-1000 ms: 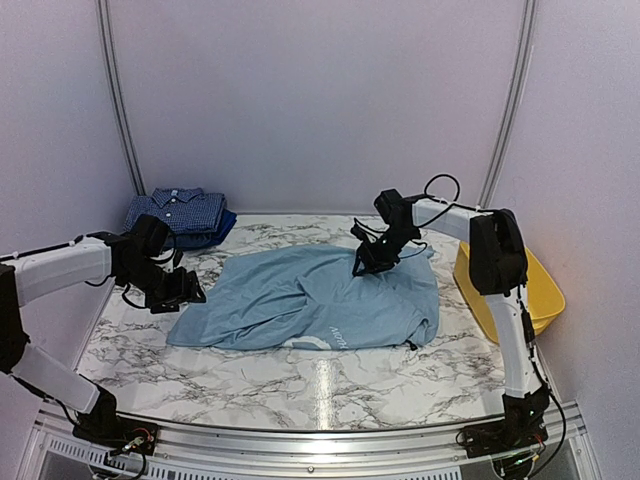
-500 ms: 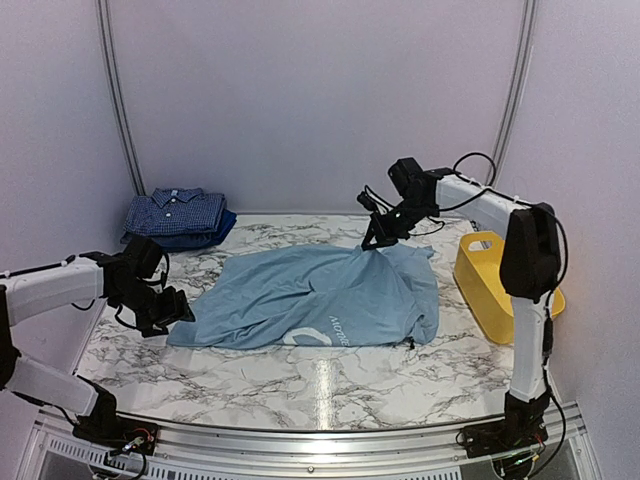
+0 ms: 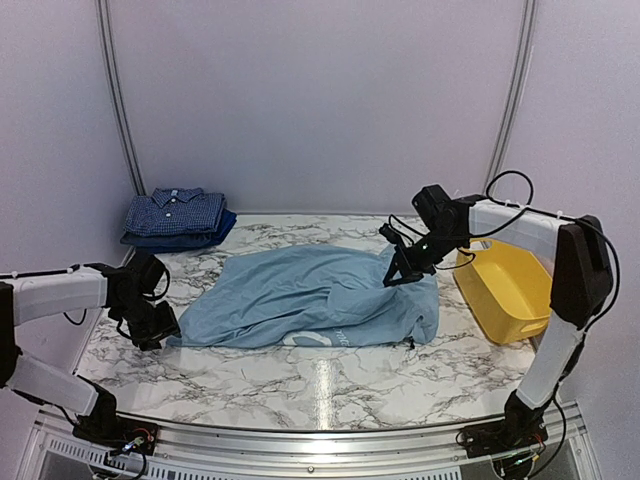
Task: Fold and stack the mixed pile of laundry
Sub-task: Flatten out the crumpled T-shirt at the center of the board.
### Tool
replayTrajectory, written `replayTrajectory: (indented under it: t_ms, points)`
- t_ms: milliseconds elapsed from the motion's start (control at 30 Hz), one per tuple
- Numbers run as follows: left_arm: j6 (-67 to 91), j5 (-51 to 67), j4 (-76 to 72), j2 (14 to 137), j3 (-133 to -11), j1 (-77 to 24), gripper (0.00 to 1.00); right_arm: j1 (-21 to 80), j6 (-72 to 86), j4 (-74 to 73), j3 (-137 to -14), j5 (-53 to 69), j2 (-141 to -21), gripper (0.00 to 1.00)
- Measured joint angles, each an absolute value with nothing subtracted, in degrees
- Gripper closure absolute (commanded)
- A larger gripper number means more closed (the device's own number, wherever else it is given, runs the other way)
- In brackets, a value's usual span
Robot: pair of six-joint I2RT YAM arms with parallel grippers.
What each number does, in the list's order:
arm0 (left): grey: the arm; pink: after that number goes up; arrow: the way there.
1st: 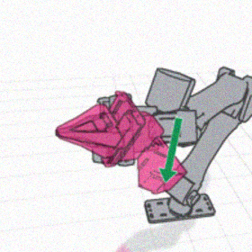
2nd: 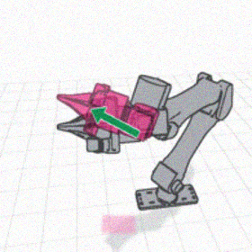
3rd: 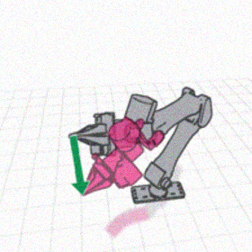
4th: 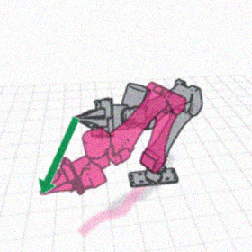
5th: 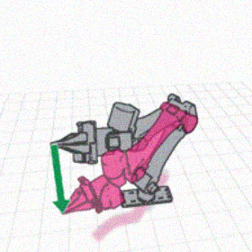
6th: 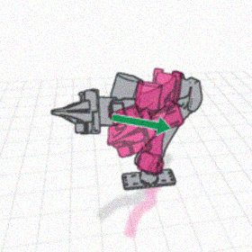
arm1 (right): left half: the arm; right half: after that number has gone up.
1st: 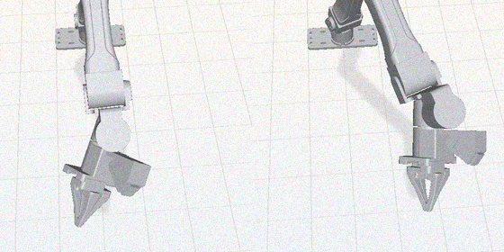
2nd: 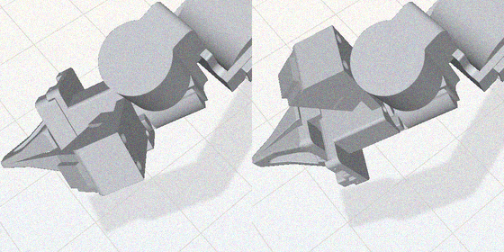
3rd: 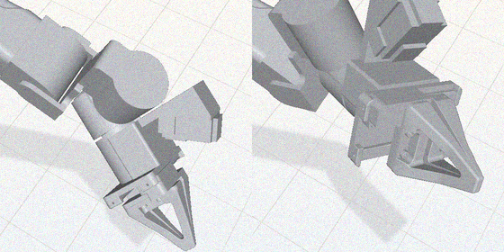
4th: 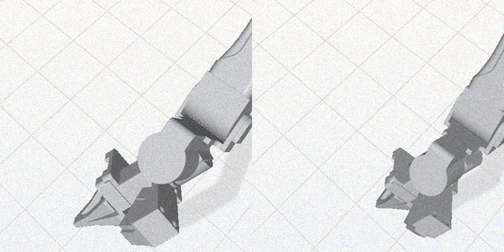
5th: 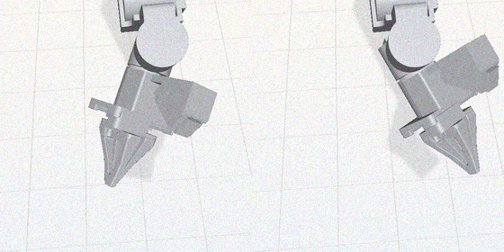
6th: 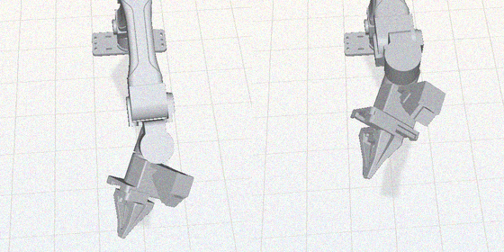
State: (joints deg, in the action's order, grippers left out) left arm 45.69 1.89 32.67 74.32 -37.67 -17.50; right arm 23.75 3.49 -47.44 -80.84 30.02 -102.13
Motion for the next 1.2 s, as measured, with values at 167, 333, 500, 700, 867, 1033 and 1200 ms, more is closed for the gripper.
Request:
replayTrajectory:
  t_ms: [167, 333, 500, 700, 867, 1033, 1200]
  points:
    - [45.9, 0.8, 31.8, 79.2, -38.6, -17.5, 0.6, 24.3, 5.0, -45.7, -76.2, 30.9, -98.0, 1.0]
    - [46.6, -0.1, 31.1, 81.3, -39.6, -17.4, 0.96, 24.3, 5.8, -45.0, -75.4, 31.0, -95.4, 1.0]
    - [45.7, 0.0, 31.6, 80.9, -41.5, -17.2, 1.0, 24.0, 6.3, -44.7, -75.5, 30.8, -92.7, 1.0]
    - [41.9, 0.0, 33.5, 77.3, -58.9, -16.4, 1.0, 19.6, 7.1, -45.7, -84.9, 27.7, -92.6, 1.0]
    - [38.2, 0.6, 33.5, 76.1, -76.5, -15.2, 1.0, 14.4, 7.3, -45.3, -102.7, 24.9, -92.7, 1.0]
    - [35.1, 2.8, 34.3, 73.8, -88.4, -15.2, 1.0, 14.0, 7.4, -42.8, -109.8, 24.8, -87.9, 1.0]
    - [33.3, 5.8, 35.4, 69.5, -96.8, -15.2, 1.0, 14.0, 8.6, -40.0, -111.3, 25.7, -78.8, 1.0]
